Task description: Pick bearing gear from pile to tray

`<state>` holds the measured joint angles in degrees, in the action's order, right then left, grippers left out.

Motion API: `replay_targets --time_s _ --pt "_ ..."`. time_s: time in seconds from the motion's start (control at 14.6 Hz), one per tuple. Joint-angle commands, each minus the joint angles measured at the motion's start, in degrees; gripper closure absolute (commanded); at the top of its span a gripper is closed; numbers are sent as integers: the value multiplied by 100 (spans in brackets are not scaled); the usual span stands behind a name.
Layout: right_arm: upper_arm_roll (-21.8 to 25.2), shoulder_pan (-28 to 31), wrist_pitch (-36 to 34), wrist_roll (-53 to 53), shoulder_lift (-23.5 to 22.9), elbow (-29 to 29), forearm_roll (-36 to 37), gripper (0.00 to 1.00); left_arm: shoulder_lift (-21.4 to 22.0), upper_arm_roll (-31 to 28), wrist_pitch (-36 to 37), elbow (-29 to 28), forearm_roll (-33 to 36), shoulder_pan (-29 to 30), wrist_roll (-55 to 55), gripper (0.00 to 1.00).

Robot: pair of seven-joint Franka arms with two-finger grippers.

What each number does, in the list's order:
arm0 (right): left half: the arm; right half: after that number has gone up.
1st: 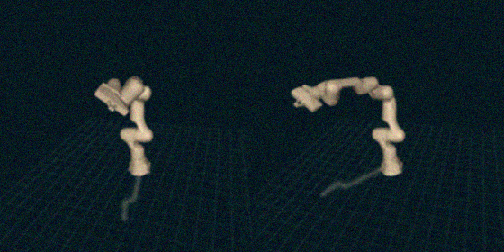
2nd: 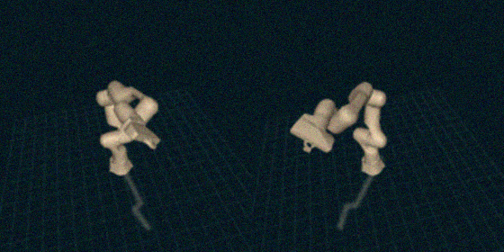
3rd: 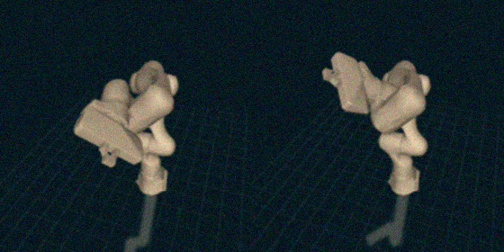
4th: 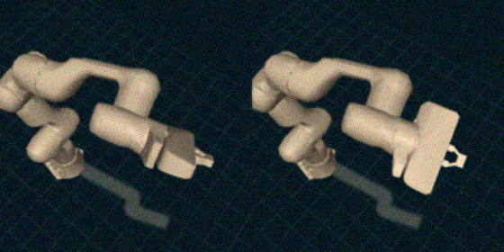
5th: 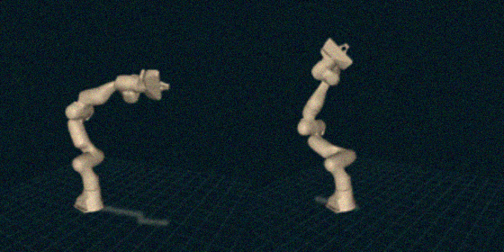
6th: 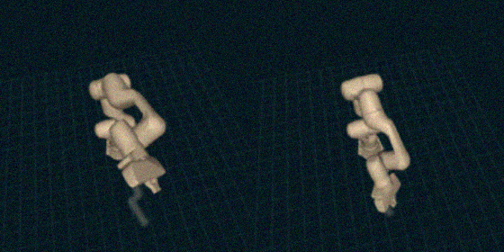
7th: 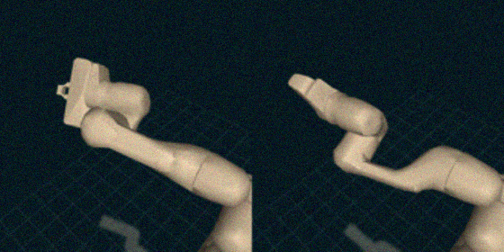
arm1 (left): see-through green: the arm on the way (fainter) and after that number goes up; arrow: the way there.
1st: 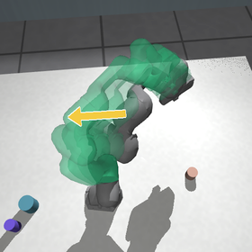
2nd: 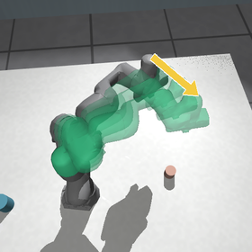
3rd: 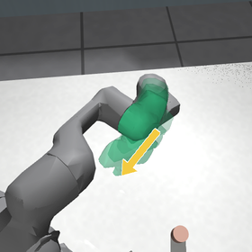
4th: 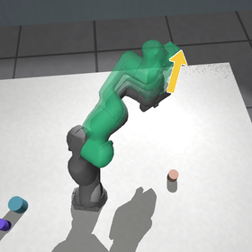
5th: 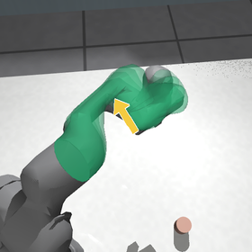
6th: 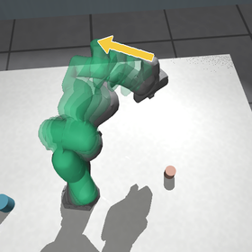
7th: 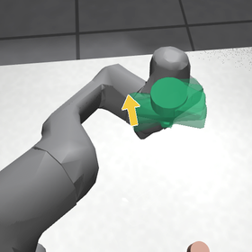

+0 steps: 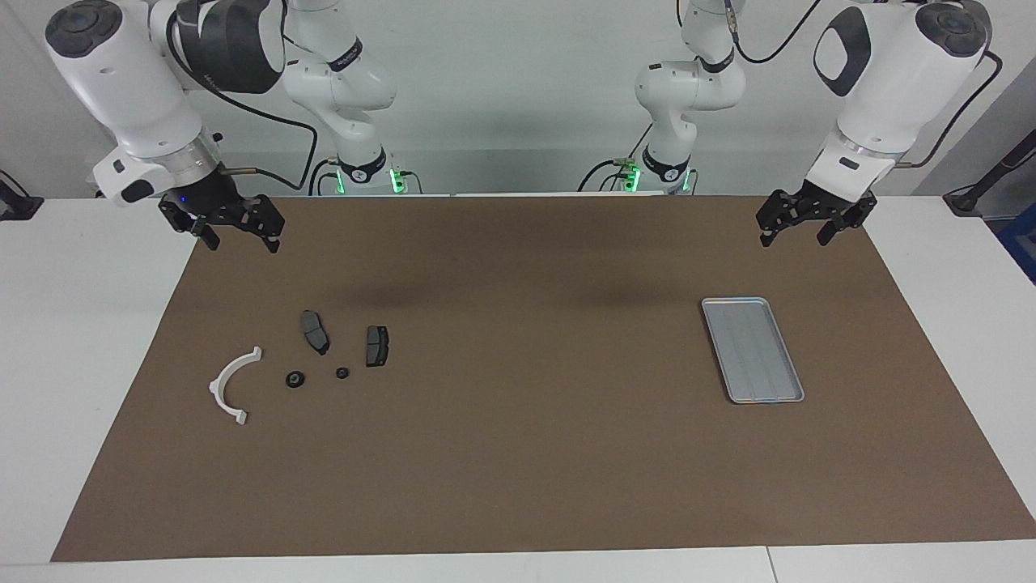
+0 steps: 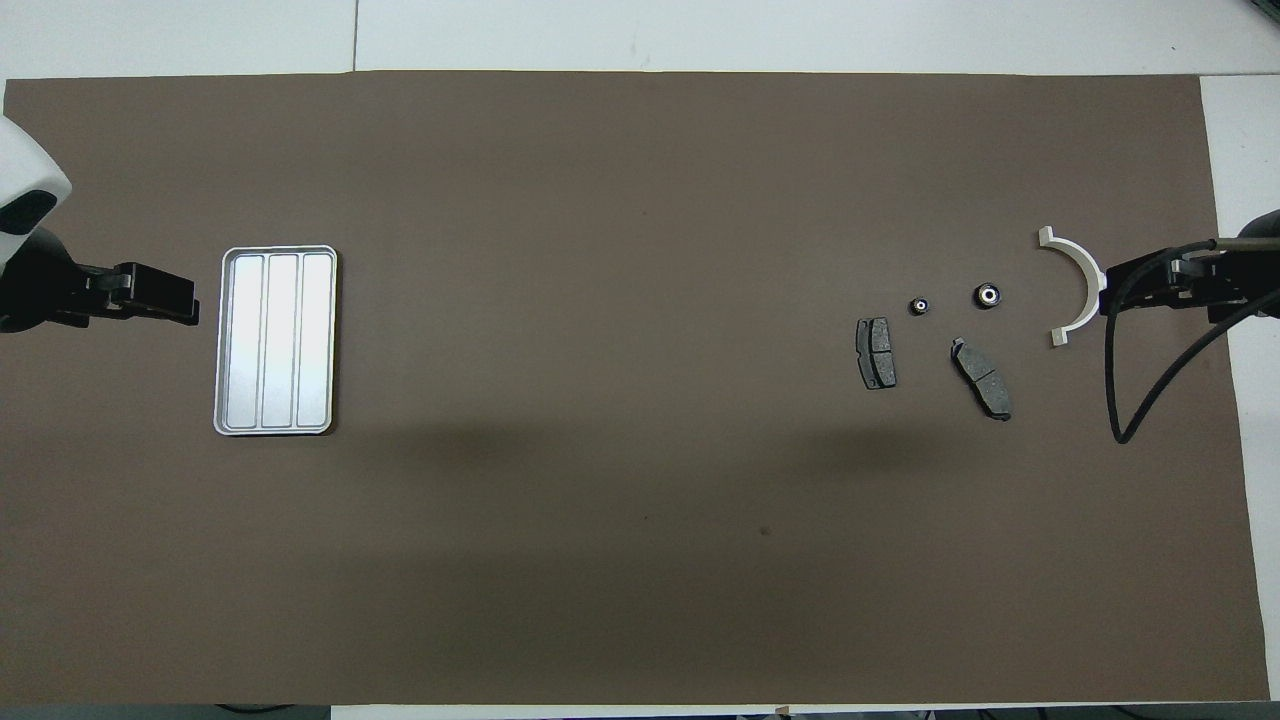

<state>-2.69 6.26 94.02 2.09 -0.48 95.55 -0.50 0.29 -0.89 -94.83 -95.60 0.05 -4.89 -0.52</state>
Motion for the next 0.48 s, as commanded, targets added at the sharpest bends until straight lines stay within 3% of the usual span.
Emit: replay_targets --time_s 0.0,0.21,0.41 --pt "-57 112 37 -200 118 121 76 0 103 37 -1 -81 30 50 -9 0" --pt "-65 225 125 -261 118 183 6 0 103 45 -1 -81 30 50 -9 0" --pt "-65 200 939 -376 -30 516 -12 0 103 45 -1 -81 30 50 -9 0"
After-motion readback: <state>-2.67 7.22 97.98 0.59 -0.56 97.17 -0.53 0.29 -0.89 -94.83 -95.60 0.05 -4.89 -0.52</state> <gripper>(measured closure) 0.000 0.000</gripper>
